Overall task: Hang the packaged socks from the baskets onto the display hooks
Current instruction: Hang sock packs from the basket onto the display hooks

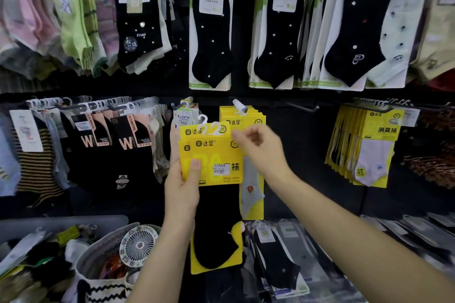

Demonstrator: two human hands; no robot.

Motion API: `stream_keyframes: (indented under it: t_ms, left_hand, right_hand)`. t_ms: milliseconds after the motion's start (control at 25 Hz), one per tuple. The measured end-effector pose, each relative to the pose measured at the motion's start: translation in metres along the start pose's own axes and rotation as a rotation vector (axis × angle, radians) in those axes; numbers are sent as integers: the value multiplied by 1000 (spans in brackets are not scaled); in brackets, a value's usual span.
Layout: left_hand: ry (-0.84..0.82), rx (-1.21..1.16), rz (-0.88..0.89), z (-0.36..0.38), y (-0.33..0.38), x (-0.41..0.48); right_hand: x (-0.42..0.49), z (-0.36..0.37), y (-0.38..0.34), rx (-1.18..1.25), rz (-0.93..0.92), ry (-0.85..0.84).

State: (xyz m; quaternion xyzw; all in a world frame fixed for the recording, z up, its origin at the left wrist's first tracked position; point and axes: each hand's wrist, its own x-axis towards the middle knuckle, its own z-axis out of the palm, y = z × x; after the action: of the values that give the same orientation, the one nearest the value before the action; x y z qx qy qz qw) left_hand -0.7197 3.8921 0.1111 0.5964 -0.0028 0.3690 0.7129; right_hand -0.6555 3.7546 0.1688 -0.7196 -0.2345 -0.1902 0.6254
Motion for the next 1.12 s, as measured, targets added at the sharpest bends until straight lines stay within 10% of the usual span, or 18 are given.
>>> stream_keyframes:
  t_ms: [1120]
  left_hand:
    - [163, 133, 123, -25, 7, 7]
  right_hand:
    - [35, -12, 21, -168, 252, 302]
